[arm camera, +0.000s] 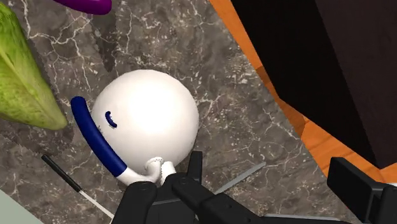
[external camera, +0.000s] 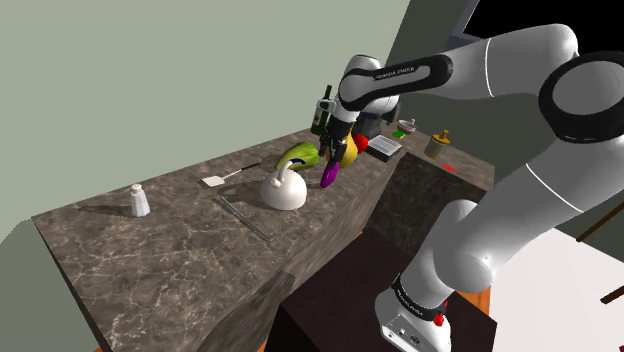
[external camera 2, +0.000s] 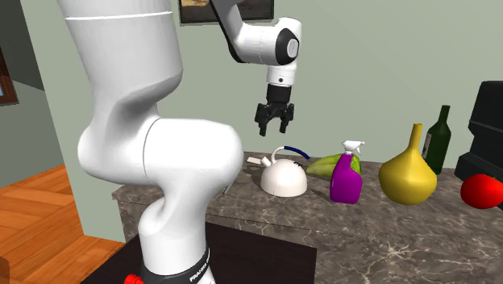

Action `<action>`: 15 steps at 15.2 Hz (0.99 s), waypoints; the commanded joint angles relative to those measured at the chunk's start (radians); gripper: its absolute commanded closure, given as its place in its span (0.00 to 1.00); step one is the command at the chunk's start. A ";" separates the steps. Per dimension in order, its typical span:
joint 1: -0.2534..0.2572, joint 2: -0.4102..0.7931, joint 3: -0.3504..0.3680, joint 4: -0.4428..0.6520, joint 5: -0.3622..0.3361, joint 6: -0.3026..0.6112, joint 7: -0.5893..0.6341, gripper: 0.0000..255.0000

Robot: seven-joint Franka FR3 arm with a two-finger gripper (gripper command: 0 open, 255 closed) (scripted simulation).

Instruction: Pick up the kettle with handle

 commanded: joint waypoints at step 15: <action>0.015 0.614 0.027 0.435 0.433 0.073 -0.843 0.00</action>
